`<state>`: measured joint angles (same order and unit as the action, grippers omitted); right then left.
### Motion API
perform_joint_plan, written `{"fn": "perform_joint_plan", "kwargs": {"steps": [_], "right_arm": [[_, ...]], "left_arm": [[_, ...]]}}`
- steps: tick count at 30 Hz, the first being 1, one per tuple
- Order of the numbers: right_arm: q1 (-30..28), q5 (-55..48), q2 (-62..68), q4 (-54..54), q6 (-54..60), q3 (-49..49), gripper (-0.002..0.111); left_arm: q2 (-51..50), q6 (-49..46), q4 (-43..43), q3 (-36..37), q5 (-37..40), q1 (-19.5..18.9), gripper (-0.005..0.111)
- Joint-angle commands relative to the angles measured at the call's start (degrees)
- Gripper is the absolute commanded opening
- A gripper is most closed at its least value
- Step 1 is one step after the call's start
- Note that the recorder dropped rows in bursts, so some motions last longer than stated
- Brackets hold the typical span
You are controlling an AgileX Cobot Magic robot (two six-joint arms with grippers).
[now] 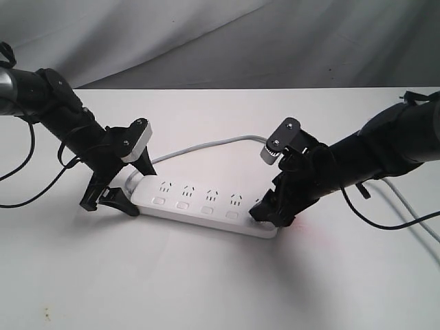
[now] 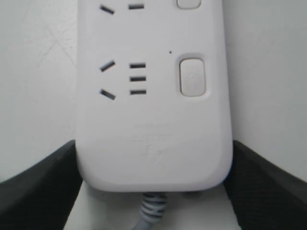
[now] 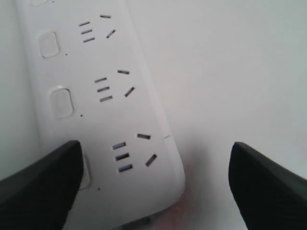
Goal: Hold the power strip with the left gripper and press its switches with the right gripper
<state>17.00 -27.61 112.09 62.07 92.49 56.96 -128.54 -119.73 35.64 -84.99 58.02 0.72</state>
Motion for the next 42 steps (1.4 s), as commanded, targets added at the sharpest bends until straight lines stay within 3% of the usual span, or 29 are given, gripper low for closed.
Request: {"fn": "perform_joint_plan", "kwargs": {"steps": [1,21,34,42], "right_arm": [[-0.38,3.00,0.04,-4.57,1.65,-1.16,0.076],[-0.38,2.08,3.62,-4.43,1.51,-1.16,0.076],[-0.38,1.85,-10.51,0.20,2.03,-1.16,0.076],[-0.38,9.42,-19.37,0.20,-2.18,-1.16,0.076]], "left_arm": [[-0.26,-0.20,-0.70,0.05,0.42,0.17,0.032],[-0.26,-0.20,-0.70,0.05,0.42,0.17,0.032],[-0.26,-0.20,-0.70,0.05,0.42,0.17,0.032],[-0.26,-0.20,-0.70,0.05,0.42,0.17,0.032]]}}
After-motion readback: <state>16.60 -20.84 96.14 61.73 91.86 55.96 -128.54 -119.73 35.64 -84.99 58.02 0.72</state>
